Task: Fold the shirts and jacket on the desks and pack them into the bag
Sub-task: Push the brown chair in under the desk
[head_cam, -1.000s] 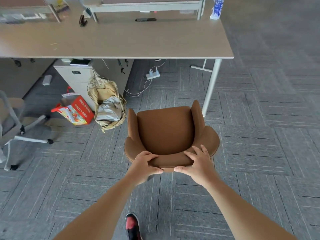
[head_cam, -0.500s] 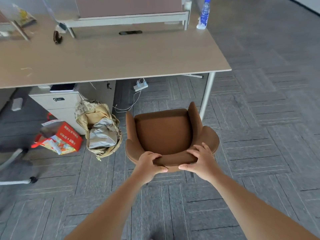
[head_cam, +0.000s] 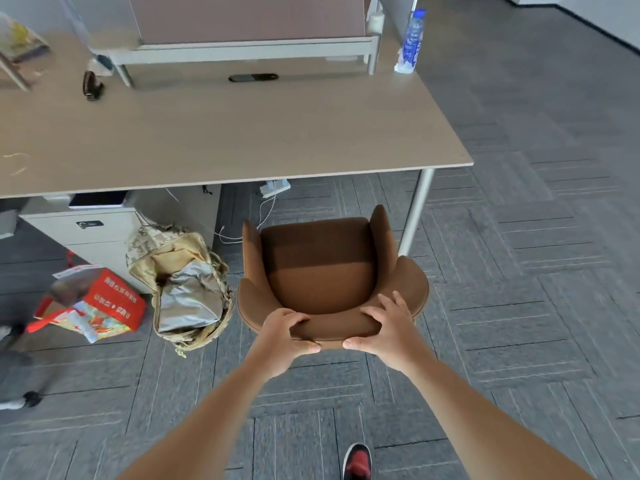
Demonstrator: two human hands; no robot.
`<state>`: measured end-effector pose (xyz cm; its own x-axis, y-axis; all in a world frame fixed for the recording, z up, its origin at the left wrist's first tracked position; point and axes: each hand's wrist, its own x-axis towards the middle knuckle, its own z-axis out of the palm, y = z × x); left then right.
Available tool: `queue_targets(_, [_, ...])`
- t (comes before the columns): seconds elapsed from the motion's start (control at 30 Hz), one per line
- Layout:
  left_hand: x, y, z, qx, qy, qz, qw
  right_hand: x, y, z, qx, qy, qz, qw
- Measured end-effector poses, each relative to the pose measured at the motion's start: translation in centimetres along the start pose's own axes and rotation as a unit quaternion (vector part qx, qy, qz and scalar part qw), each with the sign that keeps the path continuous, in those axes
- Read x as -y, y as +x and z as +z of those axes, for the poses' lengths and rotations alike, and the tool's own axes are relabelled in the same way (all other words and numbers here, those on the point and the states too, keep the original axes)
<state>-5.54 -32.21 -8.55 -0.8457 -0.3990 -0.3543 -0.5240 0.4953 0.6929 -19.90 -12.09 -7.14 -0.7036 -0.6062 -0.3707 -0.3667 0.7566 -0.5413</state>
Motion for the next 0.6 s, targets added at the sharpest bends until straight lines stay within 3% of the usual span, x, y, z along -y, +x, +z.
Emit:
queue_targets(0.4, [-1.8,13.6,-7.5,0.004,0.016,-0.055,0.998,3.4,15.4,-4.5,0.018,-0.014,-0.019,1.0])
queue_targets(0.6, [-2.5,17.0,-9.7,0.004,0.037,-0.049,0.998,4.7,18.5,-5.2,0.003,-0.02,-0.015,1.0])
